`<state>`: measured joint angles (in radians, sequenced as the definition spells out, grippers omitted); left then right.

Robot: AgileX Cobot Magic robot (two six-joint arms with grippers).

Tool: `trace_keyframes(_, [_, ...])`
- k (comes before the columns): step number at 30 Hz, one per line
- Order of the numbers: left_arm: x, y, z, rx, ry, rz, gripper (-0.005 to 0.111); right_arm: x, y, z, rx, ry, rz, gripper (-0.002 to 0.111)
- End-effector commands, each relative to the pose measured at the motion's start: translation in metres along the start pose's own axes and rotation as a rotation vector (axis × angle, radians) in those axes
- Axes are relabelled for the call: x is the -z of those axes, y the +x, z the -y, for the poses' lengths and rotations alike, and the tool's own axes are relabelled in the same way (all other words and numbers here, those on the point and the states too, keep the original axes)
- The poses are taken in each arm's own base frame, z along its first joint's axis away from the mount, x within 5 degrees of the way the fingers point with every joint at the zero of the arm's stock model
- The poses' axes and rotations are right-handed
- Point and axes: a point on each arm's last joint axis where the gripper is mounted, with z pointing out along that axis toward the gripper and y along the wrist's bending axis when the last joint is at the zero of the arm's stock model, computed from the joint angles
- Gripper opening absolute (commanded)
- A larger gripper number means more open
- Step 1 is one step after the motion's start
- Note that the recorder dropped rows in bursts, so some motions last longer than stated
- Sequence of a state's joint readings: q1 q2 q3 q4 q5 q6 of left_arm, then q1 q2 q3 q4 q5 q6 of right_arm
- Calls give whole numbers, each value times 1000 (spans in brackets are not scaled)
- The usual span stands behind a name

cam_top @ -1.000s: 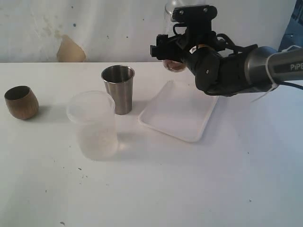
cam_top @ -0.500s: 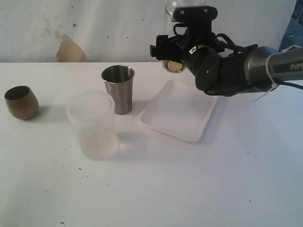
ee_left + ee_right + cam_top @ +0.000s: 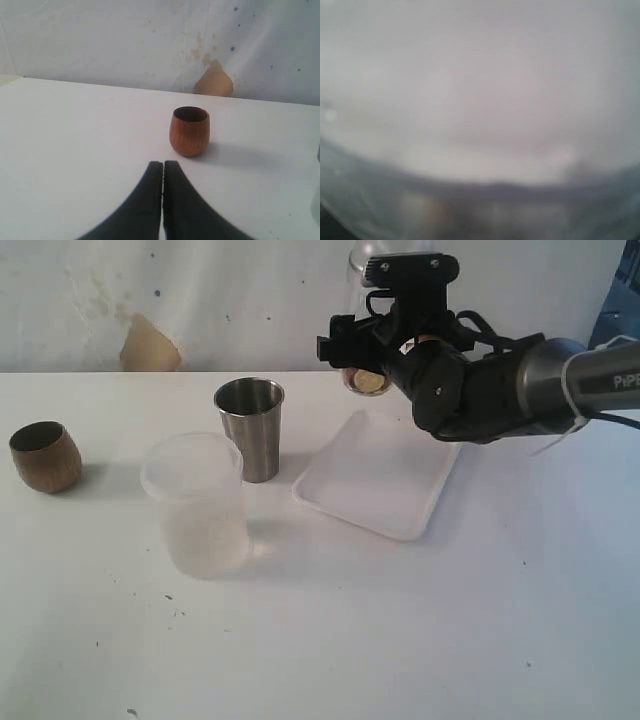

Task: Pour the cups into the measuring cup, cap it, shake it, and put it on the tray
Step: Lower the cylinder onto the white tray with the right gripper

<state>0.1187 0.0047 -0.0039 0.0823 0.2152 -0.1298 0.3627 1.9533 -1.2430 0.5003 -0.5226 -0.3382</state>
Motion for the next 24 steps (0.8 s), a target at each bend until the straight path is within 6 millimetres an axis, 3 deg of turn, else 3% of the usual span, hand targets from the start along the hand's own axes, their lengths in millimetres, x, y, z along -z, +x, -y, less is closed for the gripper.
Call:
trace_keyframes(1, [0,0,0,1,2,12,1,0,6,-1,0,-26,-77,0])
trace_keyframes(15, [0,0,0,1,2,12,1,-20,55,15,45,29,-151,0])
trace_keyframes(21, [0,0,0,1,2,12,1,-23,61,19,57,42,-149,0])
trace_keyframes(24, [0,0,0,1,2,12,1,-23,62,20,57,46,-146,8])
